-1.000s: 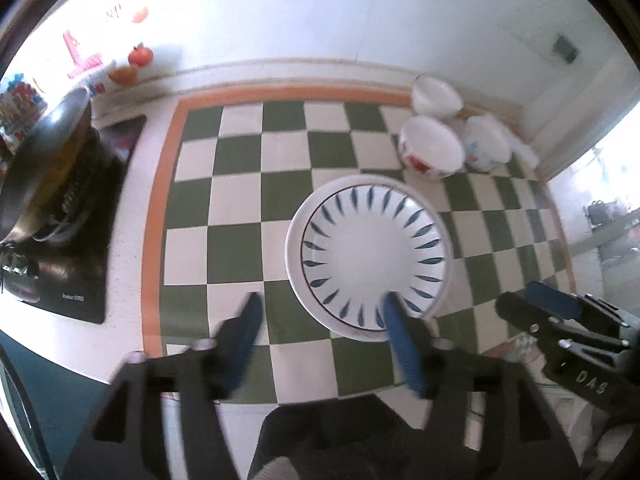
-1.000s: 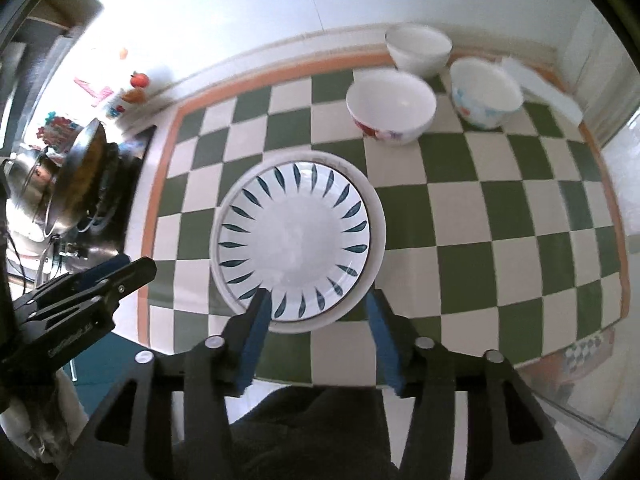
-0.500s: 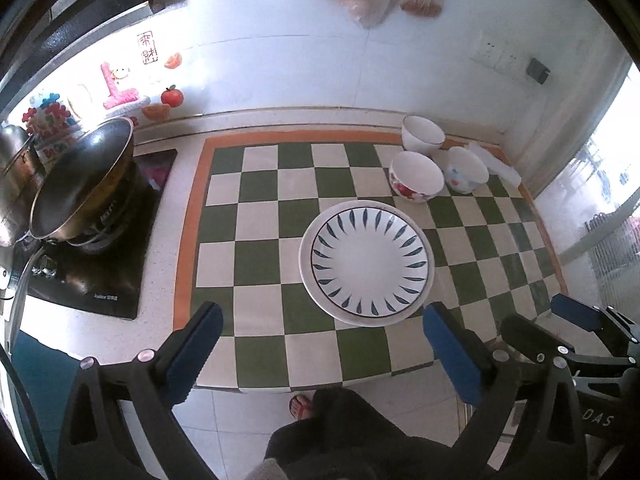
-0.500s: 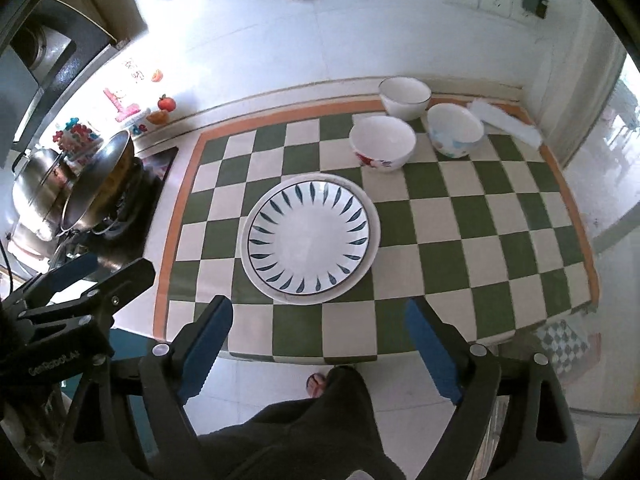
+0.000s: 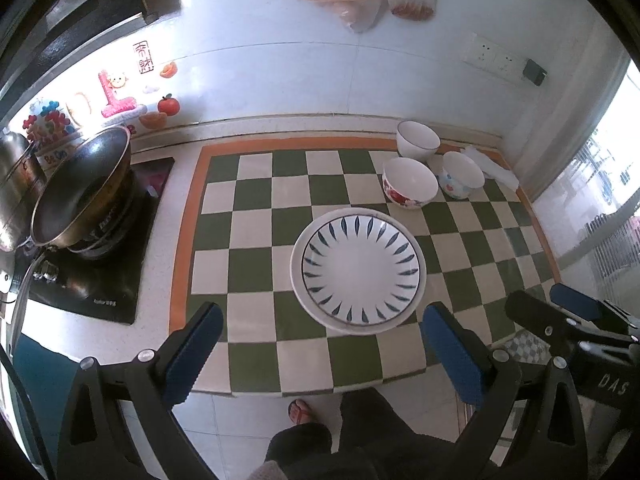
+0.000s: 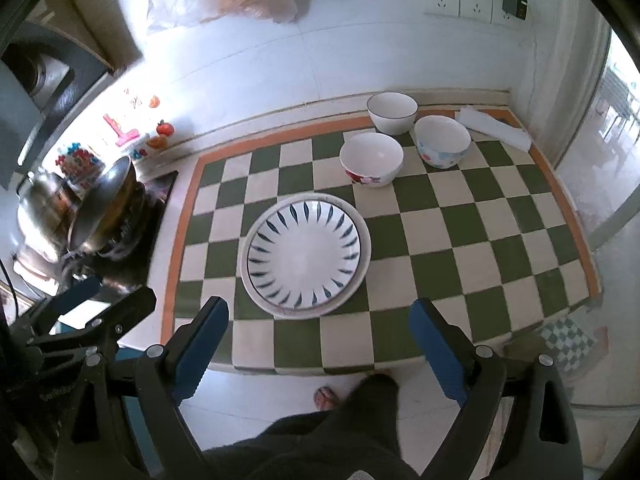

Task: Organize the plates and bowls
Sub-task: 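Move both grippers to the plain white bowl and close on its rim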

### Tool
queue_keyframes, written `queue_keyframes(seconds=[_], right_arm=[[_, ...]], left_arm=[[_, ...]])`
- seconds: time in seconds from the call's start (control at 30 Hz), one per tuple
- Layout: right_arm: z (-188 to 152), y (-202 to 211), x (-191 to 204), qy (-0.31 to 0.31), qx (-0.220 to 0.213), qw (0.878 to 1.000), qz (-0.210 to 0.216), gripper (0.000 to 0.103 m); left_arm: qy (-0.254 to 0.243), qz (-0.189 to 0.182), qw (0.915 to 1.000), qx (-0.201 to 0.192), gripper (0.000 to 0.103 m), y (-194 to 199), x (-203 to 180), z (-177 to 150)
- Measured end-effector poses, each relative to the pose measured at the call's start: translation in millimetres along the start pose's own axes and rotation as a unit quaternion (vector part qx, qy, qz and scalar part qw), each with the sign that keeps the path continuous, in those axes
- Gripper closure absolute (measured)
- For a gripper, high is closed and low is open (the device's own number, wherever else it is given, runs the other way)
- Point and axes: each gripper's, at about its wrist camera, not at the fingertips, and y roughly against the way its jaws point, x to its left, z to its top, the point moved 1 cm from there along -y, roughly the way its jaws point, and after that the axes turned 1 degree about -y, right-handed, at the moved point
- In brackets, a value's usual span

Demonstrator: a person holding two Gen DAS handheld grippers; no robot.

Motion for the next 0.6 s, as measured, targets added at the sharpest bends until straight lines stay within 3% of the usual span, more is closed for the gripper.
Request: queue_keyframes(seconds=[0.17, 0.4, 0.53, 0.57, 0.6], right_arm=[[27.1, -24.0, -35.3, -0.049, 0.010, 0.997, 0.055, 0.008], [82.9, -88.6, -104.2, -0.079, 0.057, 0.994, 0.043, 0.008], [122.4, -144.6, -146.2, -0.100, 0.093, 0.989, 0.052, 0.009], [130.1, -154.8, -152.6, -0.100, 0.097, 0.989, 0.051, 0.009], [142.2, -174.3, -162.7, -0.101, 0.107, 0.988, 0.047, 0.011]], left_arm=[[-0.002, 0.001, 0.9999, 0.010, 0.000, -30.9, -21.7, 28.0], [0.022, -0.009, 0.9978, 0.062, 0.000, -116.6, -56.3, 94.7], [0.029, -0.024, 0.9919, 0.121, 0.001, -193.3, -71.9, 136.5], [0.029, -0.028, 0.9903, 0.133, 0.004, -208.7, -75.0, 143.0], [0.028, -0.036, 0.9881, 0.147, 0.014, -228.1, -79.2, 151.1]])
